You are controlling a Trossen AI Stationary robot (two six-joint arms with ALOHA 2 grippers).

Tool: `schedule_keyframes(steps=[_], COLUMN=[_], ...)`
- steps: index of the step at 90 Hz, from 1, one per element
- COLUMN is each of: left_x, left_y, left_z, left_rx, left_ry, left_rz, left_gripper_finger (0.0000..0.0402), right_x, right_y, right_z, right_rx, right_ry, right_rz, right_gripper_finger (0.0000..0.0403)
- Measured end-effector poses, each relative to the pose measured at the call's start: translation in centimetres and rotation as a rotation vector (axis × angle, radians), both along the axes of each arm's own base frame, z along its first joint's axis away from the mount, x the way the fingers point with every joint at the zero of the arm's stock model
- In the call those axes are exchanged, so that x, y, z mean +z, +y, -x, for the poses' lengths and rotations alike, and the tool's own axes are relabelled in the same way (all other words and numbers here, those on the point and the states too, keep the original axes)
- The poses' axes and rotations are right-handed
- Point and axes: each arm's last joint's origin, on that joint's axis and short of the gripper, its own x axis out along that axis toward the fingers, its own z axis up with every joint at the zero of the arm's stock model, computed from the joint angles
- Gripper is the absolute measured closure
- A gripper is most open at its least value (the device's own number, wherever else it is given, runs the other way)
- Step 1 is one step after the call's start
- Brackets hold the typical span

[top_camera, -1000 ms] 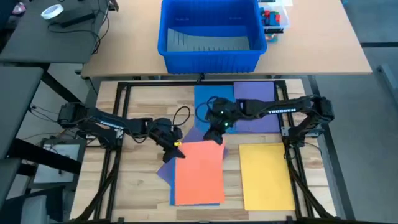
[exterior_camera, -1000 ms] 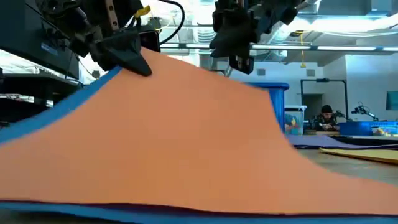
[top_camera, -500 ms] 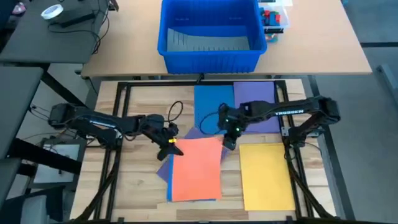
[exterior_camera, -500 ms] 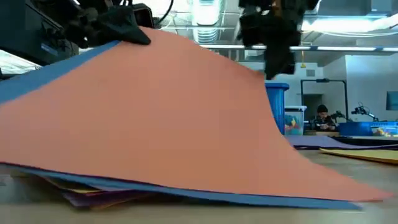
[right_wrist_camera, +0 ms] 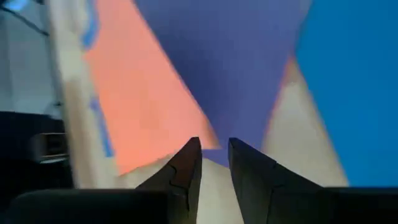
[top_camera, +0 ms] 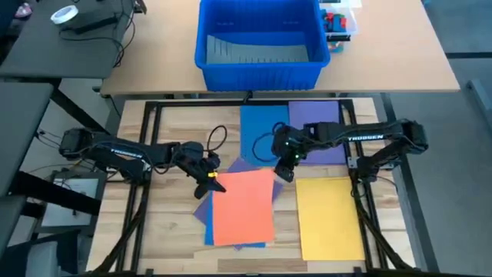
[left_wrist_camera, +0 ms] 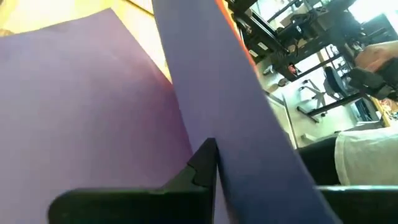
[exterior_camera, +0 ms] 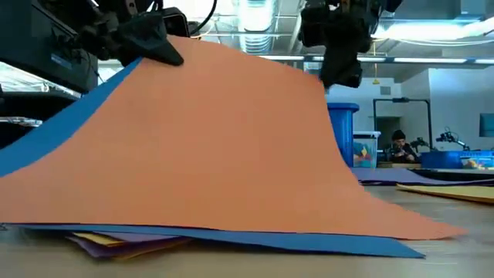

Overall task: Organize paper
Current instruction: Put the orange paper on the table

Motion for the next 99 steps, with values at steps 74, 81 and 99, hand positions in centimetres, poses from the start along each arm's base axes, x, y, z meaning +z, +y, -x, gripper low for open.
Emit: schedule_keyframes(steps=[74,81,99], left_x=[-0.9,-0.7,-0.7], left_y=[0.1,0.3,0.4], left_z=[0.4,0.4,0.3], left_rx=[0.012,0.021,0.020], left_ry=[0.093,0.076,0.067], left_rz=[-0.030,-0.031,-0.048], left_gripper_finger=[0.0401,0.0402,0.0402], right_x=[1.6,1.3,0.5], right_y=[4.8,5.6,5.1], right_z=[-1.0,-1.2,-0.9], right_rx=[0.163,0.178,0.085], right_ry=[-0.151,-0.152,-0.068], right_rz=[-0.036,-0.014,0.083], right_gripper_finger=[0.0250,0.0254,0.0257])
